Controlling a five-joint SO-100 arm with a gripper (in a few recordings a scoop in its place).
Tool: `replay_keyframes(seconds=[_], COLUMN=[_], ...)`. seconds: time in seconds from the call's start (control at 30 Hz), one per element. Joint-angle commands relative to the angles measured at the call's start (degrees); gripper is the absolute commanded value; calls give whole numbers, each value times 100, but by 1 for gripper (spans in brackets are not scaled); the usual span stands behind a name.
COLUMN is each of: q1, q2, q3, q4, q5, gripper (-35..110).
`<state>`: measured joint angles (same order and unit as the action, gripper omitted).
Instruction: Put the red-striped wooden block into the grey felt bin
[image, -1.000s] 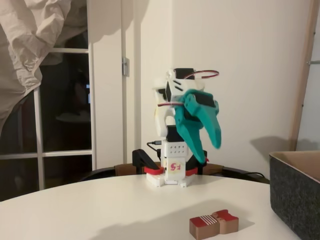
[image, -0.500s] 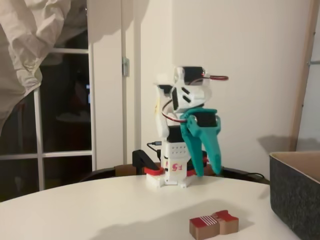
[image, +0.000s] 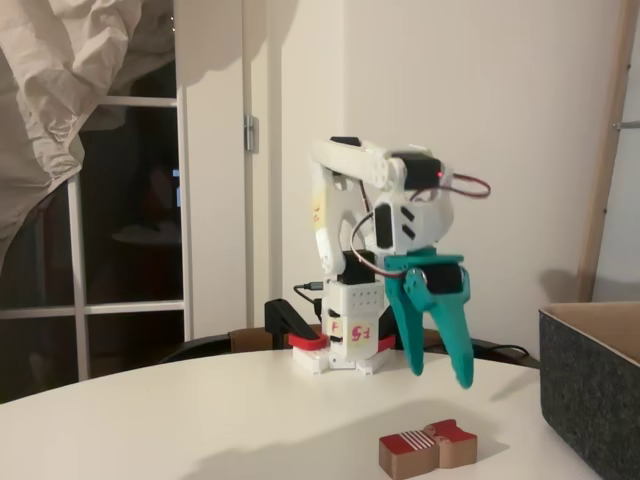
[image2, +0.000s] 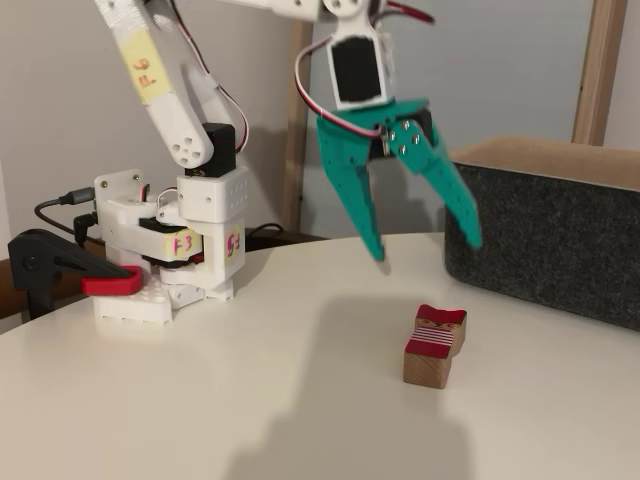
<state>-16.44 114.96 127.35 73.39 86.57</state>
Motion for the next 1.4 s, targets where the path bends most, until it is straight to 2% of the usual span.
replay_keyframes(seconds=[0.0,0.33,0.9,1.37], q1=[-53,53,-202,466], q2=[-290,-712,-1195,-1846], q3=[-220,-220,-905,-1107], q4=[114,70,-993,-1002], q5=[149,325,53,457], gripper=[32,33,31,32])
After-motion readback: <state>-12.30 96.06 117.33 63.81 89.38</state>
